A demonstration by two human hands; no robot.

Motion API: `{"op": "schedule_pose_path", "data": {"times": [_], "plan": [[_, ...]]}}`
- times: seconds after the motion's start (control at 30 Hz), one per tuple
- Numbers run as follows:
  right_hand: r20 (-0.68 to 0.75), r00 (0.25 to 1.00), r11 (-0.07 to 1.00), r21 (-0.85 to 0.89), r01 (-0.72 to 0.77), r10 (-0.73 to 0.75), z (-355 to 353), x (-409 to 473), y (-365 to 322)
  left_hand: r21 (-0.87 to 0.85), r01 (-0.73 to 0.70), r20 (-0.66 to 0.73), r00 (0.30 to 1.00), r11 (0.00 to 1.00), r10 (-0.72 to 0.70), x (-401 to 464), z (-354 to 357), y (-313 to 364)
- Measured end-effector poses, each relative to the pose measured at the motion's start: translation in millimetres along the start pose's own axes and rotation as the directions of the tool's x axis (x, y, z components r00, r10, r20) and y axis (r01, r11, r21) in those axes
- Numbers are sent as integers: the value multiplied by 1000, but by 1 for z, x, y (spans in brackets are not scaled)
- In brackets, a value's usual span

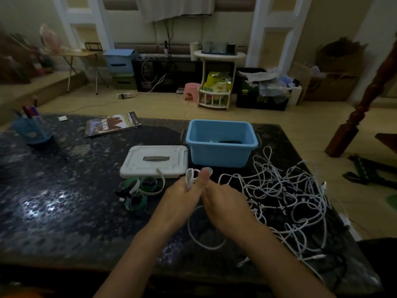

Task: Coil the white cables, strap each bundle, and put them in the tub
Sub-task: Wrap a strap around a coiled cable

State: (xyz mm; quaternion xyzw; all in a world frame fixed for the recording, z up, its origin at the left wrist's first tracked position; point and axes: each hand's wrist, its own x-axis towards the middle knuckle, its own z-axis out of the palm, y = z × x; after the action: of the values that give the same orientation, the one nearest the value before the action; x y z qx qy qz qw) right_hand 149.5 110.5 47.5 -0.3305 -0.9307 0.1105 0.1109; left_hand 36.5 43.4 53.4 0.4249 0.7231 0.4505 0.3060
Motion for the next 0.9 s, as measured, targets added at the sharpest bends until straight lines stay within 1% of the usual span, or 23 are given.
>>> {"op": "schedule_pose_path", "data": {"times": [0.07,0.17,0.23,0.3,0.37,0.4,0.47,0.5,0.6,0.77,0.83,0.9], "plan": [[33,999,1000,-6,28,-28,-2,1,0,9,-12,-18,1000,1000,12,2,0,-1],[6,999,998,32,52,-52,0,-1,-5,21,-10,-87,996,1000,11,2,1,0],[21,1000,999,41,19,-20,3,-3,-3,11,-40,-184,982,999,41,-1,1,4],[84,996,999,34,-18,15,7,-6,2,-25,-81,-307,949,996,69,1,-3,5],[120,993,998,50,-27,21,11,-6,8,-96,-104,-400,915,990,57,7,-10,4],[120,993,998,61,-25,17,12,-5,10,-157,-104,-419,908,982,29,9,-12,5],[121,992,998,61,-32,25,16,-3,13,-284,-96,-394,919,954,-25,10,-13,7],[130,991,997,55,-44,36,18,-2,14,-330,-102,-369,929,938,-29,8,-14,10],[164,983,995,34,-94,87,22,2,21,-371,-99,-307,951,923,-21,5,-16,13],[74,984,984,55,-169,165,12,6,37,-557,-36,-175,982,830,-74,2,-19,13],[35,981,981,32,-192,191,6,7,43,-574,-36,-146,988,818,-58,3,-22,13],[-41,975,976,12,-219,219,3,8,49,-501,-48,-160,986,864,-38,7,-26,8]]}}
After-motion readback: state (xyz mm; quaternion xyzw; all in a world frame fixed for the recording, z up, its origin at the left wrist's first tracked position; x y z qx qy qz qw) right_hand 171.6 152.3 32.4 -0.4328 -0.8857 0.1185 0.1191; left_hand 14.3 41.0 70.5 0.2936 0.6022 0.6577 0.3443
